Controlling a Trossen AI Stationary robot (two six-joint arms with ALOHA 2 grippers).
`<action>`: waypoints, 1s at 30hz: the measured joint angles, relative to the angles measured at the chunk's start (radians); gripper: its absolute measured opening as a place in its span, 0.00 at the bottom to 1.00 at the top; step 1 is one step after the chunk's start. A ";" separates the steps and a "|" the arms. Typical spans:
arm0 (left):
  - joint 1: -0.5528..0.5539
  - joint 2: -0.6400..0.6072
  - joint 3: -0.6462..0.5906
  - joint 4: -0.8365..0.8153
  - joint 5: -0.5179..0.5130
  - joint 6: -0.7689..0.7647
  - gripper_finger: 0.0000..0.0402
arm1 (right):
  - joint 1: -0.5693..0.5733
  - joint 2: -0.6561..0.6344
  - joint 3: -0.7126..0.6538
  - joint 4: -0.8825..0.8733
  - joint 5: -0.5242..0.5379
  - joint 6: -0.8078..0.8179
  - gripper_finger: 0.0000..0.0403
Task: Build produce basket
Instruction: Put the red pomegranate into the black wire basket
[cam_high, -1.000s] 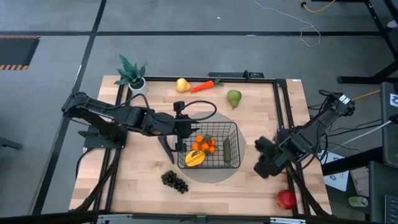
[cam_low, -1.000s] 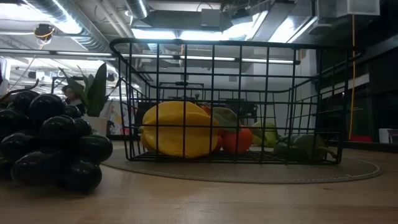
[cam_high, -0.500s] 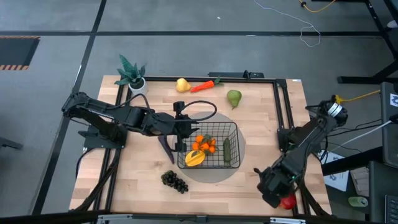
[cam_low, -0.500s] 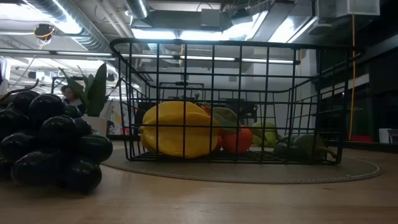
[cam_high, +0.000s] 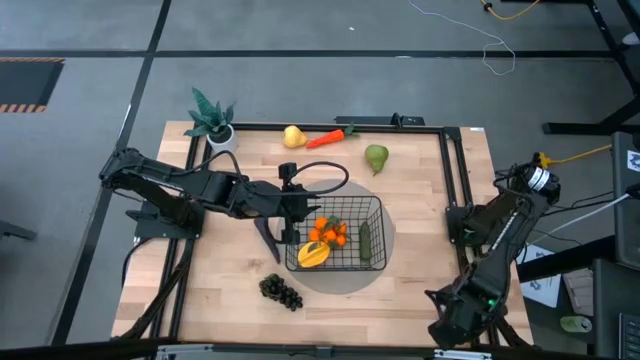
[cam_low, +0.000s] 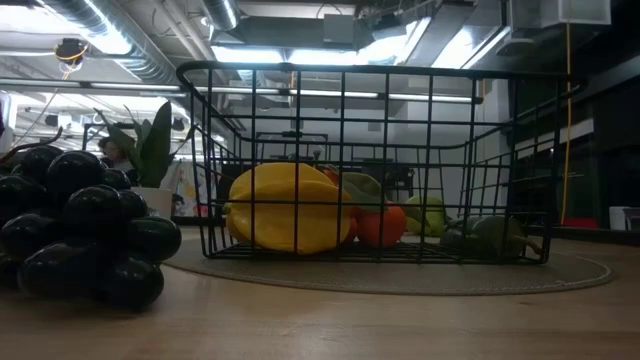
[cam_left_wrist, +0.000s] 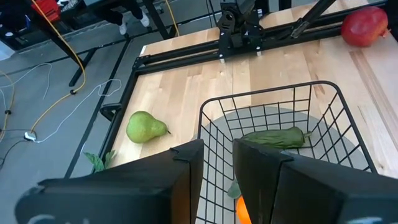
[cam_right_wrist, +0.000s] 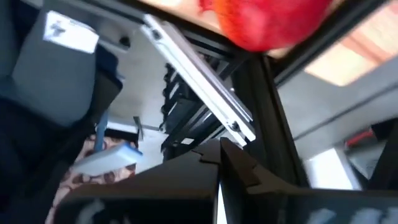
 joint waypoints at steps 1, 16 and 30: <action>0.000 0.000 0.000 0.000 0.000 0.000 0.19 | 0.003 0.012 0.000 0.001 -0.017 0.016 0.00; 0.000 0.000 0.000 0.001 0.000 -0.008 0.19 | 0.004 0.250 0.000 0.007 -0.091 -0.122 0.00; 0.000 0.000 0.000 0.005 0.000 -0.010 0.19 | -0.044 0.338 0.000 -0.144 0.053 -0.313 0.00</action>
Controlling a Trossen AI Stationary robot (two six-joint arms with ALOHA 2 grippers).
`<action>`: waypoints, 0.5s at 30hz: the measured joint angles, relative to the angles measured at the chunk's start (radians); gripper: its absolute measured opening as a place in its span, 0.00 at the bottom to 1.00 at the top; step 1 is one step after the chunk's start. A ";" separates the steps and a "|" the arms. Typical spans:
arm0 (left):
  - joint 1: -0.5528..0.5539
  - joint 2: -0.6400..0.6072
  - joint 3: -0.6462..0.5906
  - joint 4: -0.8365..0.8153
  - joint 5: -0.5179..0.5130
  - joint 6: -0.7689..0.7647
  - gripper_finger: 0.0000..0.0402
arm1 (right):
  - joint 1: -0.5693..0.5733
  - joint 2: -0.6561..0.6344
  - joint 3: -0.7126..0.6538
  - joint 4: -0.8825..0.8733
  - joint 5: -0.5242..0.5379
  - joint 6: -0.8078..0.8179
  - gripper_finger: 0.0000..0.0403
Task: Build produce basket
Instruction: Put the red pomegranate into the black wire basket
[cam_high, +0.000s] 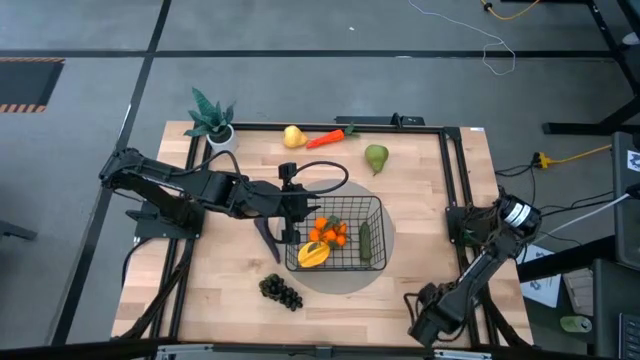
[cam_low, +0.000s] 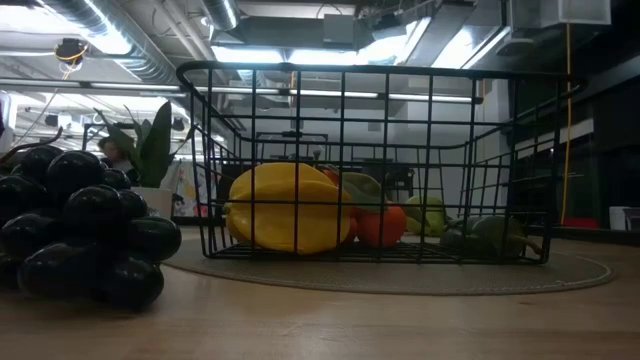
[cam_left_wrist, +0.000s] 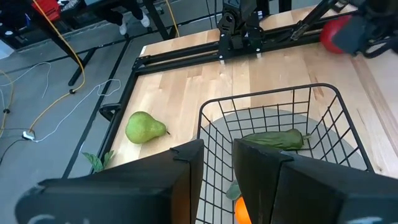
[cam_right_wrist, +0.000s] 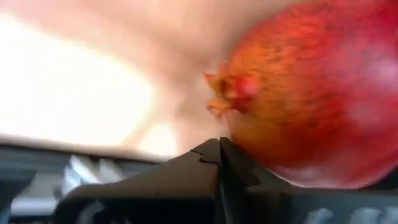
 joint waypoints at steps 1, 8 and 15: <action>0.000 0.000 0.000 0.000 0.000 0.000 0.19 | -0.012 0.000 0.000 -0.030 0.044 -0.011 0.00; 0.000 0.000 0.000 0.000 0.000 0.000 0.19 | -0.113 0.000 0.000 -0.220 0.435 -0.146 0.00; 0.000 0.000 0.000 0.000 0.000 0.000 0.19 | -0.214 0.000 0.022 -0.249 0.593 -0.420 0.00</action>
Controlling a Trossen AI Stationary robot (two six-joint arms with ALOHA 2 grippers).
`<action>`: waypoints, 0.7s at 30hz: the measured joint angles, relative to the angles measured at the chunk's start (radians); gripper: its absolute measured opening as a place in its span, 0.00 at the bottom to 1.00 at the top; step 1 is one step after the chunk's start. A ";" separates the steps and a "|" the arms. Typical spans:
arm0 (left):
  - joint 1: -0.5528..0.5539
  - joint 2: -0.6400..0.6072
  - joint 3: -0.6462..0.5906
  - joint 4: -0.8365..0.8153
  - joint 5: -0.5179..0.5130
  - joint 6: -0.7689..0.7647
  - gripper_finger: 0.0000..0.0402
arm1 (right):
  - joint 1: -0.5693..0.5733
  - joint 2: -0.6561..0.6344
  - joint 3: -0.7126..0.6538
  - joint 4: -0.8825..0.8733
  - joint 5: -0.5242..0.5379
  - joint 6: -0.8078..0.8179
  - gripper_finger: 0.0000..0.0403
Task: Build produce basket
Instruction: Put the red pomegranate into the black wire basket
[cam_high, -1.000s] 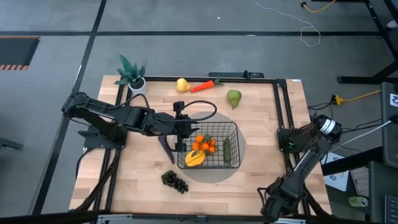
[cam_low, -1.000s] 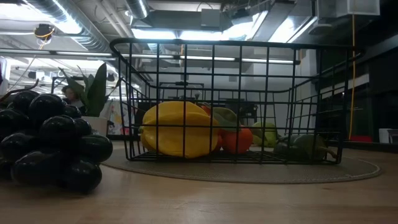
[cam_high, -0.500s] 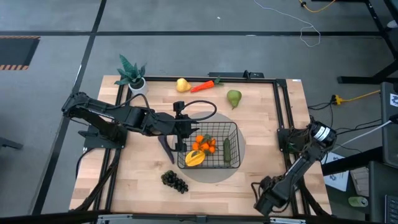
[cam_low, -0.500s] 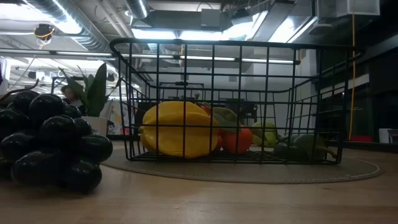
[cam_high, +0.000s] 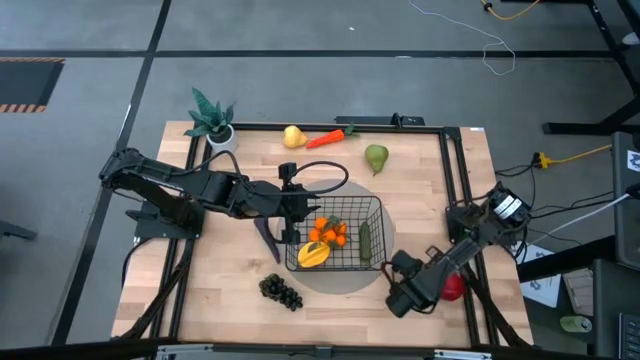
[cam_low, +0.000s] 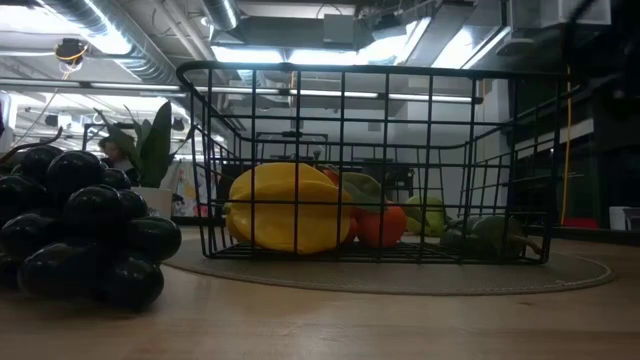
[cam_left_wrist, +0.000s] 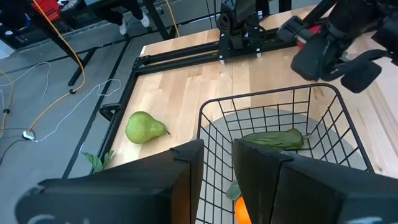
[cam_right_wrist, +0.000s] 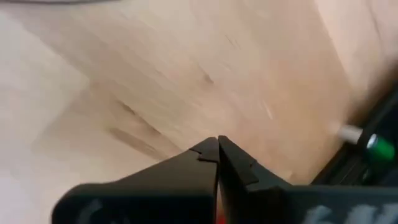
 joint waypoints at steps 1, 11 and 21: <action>0.000 0.000 0.000 0.000 0.000 0.000 0.19 | -0.011 0.000 0.009 -0.006 0.000 -0.045 0.00; 0.000 0.000 0.000 0.000 0.000 0.000 0.19 | -0.038 -0.033 0.191 -0.336 0.116 -0.067 0.00; 0.000 0.000 0.000 -0.006 0.000 0.009 0.19 | 0.064 -0.070 0.217 -0.114 -0.289 0.009 0.00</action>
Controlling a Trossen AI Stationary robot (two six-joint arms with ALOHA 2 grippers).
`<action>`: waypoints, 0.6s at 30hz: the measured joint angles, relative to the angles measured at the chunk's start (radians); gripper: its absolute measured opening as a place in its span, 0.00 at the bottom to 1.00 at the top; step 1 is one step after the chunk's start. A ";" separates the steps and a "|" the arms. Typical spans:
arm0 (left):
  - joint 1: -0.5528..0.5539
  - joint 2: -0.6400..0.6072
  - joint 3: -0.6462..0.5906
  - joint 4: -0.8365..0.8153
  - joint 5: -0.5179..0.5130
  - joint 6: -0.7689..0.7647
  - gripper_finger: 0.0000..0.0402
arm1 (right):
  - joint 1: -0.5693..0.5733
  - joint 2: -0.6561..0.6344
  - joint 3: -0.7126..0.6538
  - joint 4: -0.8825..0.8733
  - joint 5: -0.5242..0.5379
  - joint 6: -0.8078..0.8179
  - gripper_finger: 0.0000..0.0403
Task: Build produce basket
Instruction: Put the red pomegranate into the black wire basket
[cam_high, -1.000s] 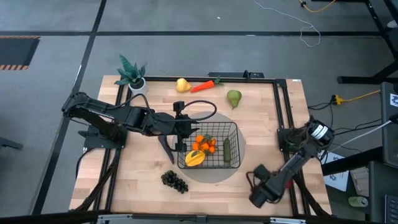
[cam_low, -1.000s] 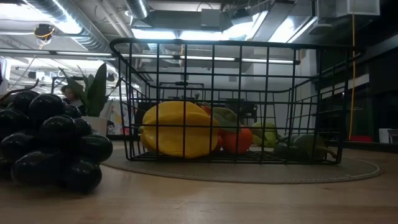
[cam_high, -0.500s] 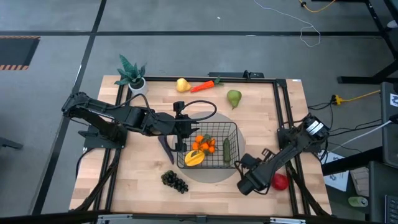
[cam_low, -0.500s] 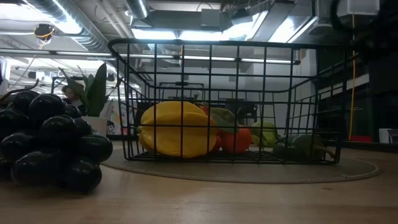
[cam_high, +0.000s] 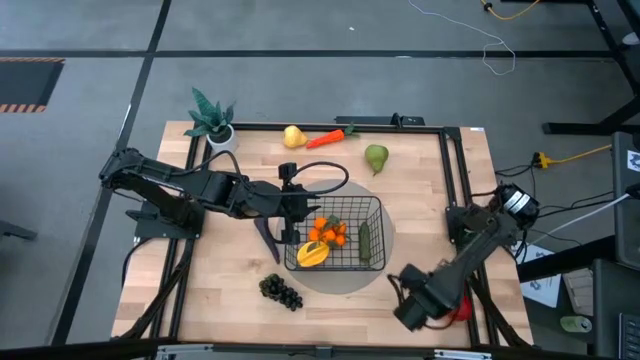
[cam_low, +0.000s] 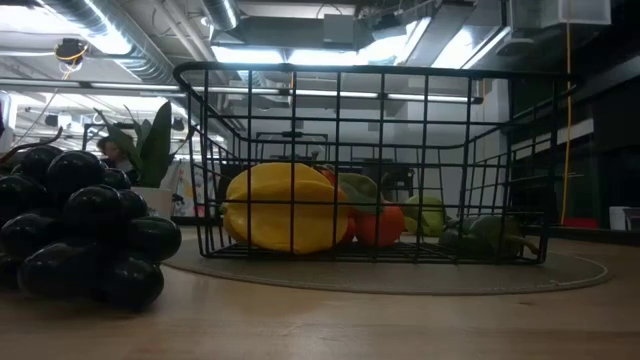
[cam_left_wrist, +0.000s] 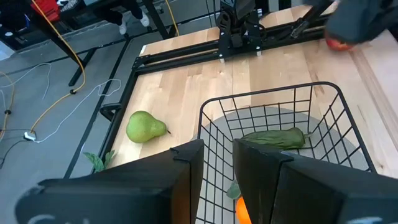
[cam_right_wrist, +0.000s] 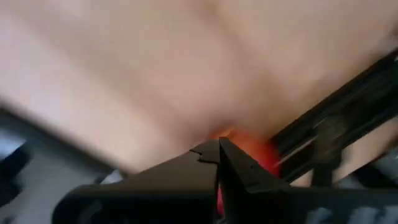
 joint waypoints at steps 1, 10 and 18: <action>0.000 0.000 0.000 -0.001 0.000 0.000 0.19 | 0.018 0.000 0.000 0.022 -0.027 0.032 0.00; 0.000 0.000 0.000 -0.002 0.000 0.000 0.19 | 0.180 0.000 0.000 0.170 -0.305 0.364 0.00; 0.002 0.000 0.000 -0.002 0.000 0.001 0.19 | 0.257 0.000 -0.040 0.133 -0.383 0.461 0.00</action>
